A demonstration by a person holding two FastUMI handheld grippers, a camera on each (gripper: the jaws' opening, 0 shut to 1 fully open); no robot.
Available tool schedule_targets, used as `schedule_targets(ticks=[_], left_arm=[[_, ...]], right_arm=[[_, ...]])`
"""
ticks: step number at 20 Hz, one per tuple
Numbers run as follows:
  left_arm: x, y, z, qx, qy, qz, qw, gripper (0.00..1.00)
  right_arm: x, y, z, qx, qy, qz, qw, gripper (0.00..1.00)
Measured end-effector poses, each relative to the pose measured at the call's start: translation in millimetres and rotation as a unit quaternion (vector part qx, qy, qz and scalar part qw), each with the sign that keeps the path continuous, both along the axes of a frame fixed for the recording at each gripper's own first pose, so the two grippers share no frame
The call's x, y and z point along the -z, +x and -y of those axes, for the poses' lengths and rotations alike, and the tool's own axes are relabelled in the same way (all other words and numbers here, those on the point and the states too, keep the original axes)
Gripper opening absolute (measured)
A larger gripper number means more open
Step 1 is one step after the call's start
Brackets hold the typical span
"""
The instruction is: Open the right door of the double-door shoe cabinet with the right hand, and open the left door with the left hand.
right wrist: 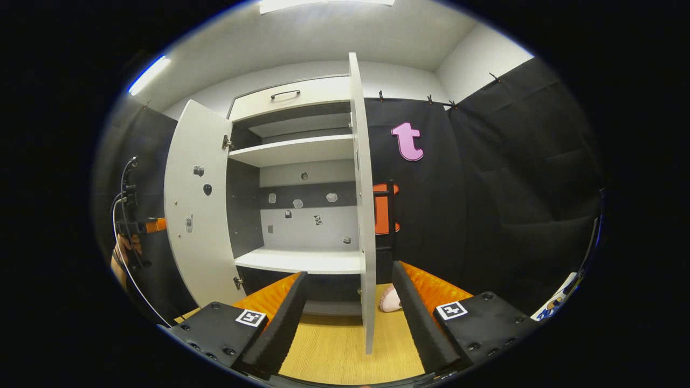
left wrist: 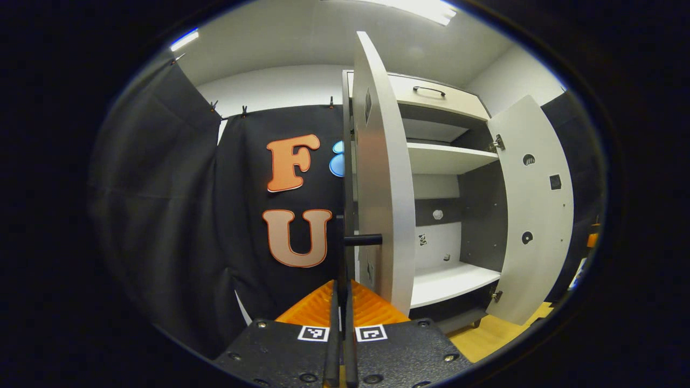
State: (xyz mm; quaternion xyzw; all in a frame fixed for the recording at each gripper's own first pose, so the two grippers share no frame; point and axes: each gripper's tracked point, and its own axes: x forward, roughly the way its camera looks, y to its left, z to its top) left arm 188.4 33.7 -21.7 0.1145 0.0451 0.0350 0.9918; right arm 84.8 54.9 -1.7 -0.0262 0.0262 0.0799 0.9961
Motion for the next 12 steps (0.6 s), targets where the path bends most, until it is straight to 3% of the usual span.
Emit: schedule_targets(ticks=[1,9,10,12], left_arm=[[1,-1,0,0.001,0.002,-0.002,1.000,0.08],[-9,-12,25,0.018,-0.019,0.020,0.999,0.06],[-11,-12,30,0.025,-0.017,0.023,0.999,0.08],[-13,-13,37,0.035,-0.013,0.029,0.999,0.06]], right_arm=[[1,0,-1,-0.001,0.001,-0.002,1.000,0.99],[7,8,-7,-0.008,0.006,-0.008,1.000,0.99],[6,8,-9,-0.011,0.008,-0.008,1.000,0.91],[6,9,-13,-0.018,0.011,-0.008,1.000,0.91]])
